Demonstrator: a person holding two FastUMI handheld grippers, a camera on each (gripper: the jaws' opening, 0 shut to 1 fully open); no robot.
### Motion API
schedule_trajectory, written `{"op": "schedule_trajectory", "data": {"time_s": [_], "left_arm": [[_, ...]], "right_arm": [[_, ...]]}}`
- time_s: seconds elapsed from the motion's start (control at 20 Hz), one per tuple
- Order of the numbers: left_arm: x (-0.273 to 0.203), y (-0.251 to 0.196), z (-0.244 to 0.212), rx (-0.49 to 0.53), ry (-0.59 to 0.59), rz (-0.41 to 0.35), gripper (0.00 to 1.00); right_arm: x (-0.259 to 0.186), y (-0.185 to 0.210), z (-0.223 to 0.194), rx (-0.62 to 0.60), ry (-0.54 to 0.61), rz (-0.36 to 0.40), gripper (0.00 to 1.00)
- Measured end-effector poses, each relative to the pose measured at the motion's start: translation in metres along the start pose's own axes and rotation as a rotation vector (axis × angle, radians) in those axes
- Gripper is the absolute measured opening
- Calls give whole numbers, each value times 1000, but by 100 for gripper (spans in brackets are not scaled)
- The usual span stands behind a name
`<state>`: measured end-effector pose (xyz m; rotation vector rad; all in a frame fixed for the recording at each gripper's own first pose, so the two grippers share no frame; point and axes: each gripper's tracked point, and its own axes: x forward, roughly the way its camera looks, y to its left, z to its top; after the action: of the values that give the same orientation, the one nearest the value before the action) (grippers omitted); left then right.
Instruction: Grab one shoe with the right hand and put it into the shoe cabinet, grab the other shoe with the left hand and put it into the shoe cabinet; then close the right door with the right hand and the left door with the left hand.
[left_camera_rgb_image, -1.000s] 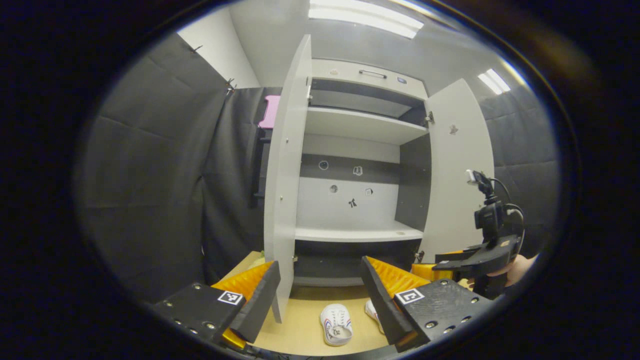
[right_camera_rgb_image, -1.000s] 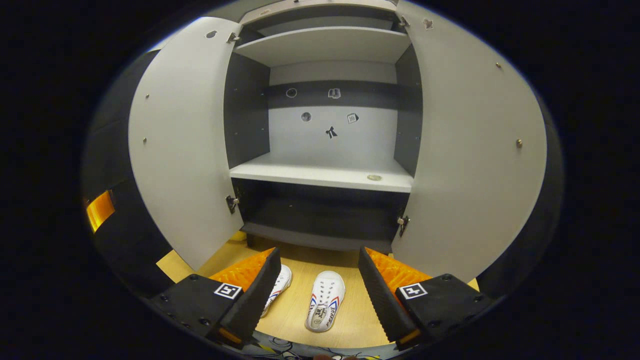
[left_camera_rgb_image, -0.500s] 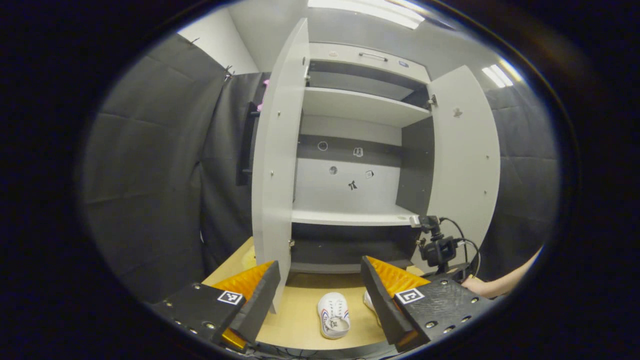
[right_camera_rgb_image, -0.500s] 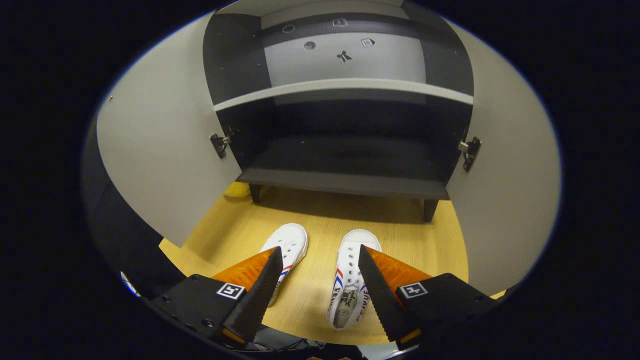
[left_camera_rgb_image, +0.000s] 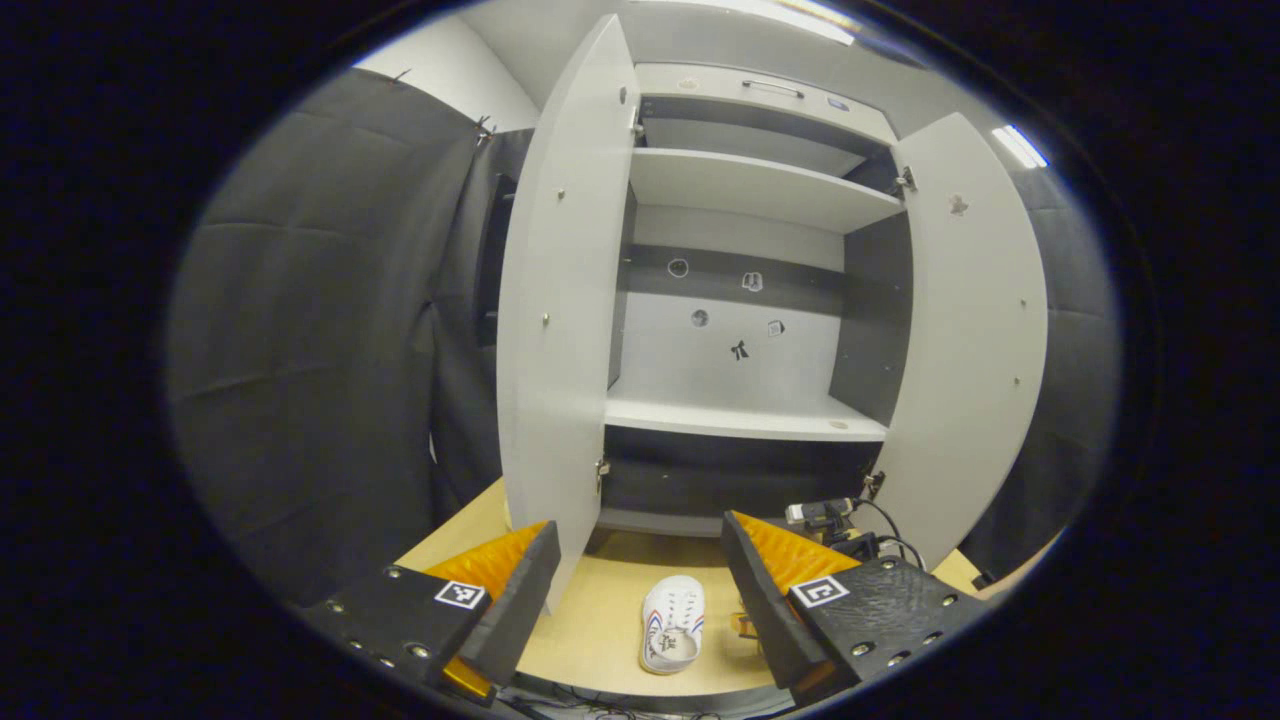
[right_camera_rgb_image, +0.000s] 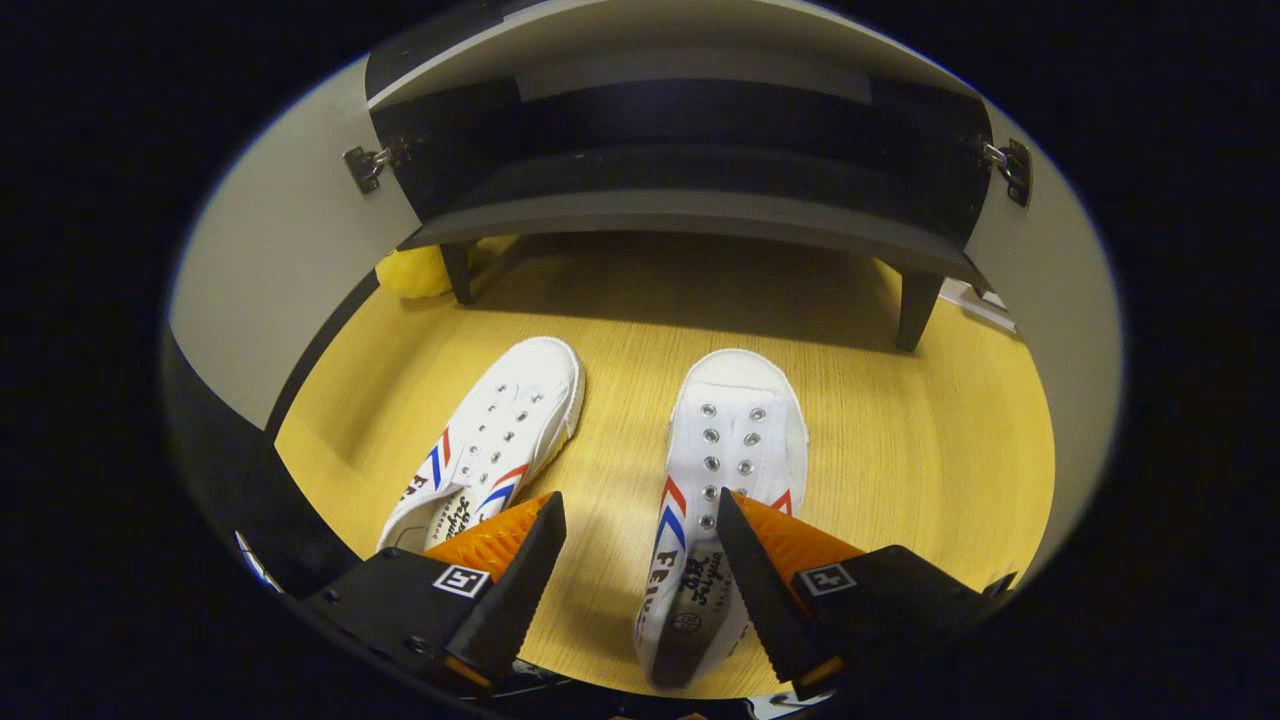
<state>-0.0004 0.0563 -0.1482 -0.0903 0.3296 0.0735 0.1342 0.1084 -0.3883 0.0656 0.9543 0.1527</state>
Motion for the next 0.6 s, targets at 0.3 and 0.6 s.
{"op": "schedule_trajectory", "data": {"time_s": [0.3, 0.6], "left_arm": [[-2, -7, 5, 32, 1, 83, 93], [-3, -31, 3, 52, 20, 135, 94]], "right_arm": [[18, -15, -6, -124, 15, -105, 76], [17, -25, -7, -190, -13, -145, 26]]}}
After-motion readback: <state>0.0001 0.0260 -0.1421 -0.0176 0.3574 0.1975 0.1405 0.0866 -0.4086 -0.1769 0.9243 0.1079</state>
